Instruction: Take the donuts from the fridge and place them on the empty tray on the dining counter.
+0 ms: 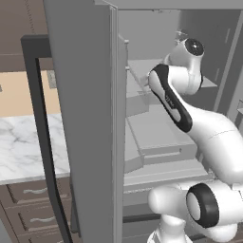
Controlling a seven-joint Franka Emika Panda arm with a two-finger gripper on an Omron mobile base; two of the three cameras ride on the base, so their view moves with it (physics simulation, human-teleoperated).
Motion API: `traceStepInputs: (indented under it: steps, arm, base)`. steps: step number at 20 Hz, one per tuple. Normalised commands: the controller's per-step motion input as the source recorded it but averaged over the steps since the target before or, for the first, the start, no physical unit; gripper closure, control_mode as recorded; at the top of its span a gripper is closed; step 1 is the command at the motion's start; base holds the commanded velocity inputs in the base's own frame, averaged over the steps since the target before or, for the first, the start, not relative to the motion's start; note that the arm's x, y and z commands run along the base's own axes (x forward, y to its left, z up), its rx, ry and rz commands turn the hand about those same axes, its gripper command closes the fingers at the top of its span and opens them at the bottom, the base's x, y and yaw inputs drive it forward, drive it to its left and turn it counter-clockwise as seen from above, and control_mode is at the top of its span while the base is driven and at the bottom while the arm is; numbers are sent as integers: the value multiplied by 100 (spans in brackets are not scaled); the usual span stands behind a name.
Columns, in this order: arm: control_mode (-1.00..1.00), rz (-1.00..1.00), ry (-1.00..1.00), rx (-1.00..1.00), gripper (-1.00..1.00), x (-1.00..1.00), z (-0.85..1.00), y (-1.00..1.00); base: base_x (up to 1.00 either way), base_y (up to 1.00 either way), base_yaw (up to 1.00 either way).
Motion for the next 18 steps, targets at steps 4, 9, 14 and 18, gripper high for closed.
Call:
traceStepInputs:
  steps: [4,9,14,18]
  arm:
    - [-100,3,-18,1,100,-100,0,-34]
    - [-100,0,-12,0,100,-100,0,-24]
    - [-100,0,-13,0,100,-100,0,-15]
    - [100,0,-6,0,100,-75,0,0]
  base:
    - [0,0,0]
    - [0,0,0]
    - [0,0,0]
    - [-25,0,0]
